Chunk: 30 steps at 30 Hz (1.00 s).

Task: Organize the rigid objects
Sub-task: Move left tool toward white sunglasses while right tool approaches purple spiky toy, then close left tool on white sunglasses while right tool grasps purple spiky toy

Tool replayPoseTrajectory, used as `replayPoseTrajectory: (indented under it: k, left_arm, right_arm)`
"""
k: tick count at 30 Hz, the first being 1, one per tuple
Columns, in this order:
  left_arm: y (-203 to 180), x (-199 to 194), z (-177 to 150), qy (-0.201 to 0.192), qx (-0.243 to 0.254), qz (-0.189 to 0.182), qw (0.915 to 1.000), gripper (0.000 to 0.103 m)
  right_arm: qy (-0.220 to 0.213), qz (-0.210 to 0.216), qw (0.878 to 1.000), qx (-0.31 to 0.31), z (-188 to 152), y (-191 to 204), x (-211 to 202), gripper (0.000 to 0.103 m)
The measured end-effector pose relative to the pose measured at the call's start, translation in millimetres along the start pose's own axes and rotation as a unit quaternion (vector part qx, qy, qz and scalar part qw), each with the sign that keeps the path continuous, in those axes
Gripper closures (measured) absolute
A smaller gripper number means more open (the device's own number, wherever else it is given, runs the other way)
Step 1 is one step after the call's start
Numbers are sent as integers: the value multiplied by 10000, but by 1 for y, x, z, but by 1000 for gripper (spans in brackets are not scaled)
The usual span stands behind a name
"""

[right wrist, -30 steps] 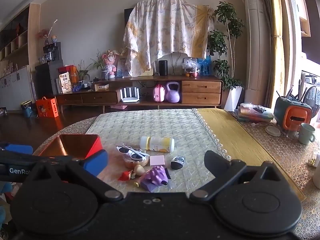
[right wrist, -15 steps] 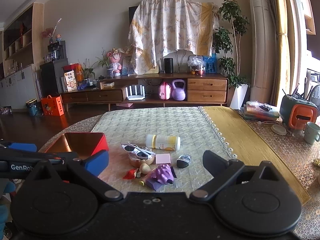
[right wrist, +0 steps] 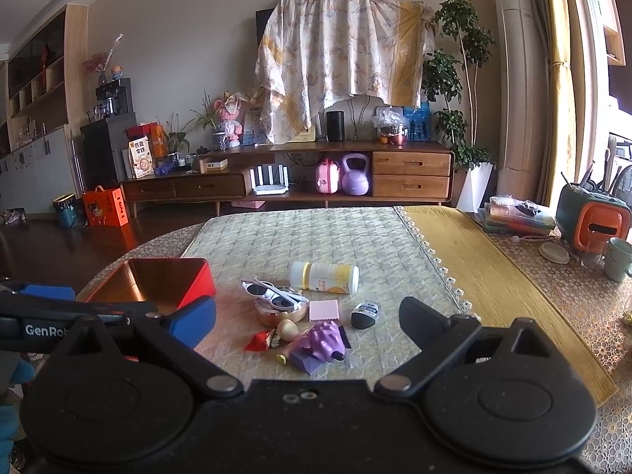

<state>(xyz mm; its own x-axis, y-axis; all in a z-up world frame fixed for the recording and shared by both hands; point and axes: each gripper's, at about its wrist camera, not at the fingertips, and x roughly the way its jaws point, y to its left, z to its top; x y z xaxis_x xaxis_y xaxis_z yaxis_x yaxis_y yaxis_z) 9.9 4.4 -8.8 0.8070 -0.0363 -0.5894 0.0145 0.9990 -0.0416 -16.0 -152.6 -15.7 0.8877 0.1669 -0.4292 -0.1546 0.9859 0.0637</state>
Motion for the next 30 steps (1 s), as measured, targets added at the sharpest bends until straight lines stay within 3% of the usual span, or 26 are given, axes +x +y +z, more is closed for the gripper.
replayPoseTrajectory:
  k: [12,20,30]
  left_arm:
    - [-3,31,17,63,71,-28,10000,0]
    - [-18,72,35,78,324,11,9994,0]
    - [-27,135,56,589,247,70,9979,0]
  right_arm:
    - [328,233,9989,-245,-3,-17,30,7]
    - [717,484,9950,-500,-6,-33,67,13]
    - [1143,696,9870,-895,-20,-40,117,21]
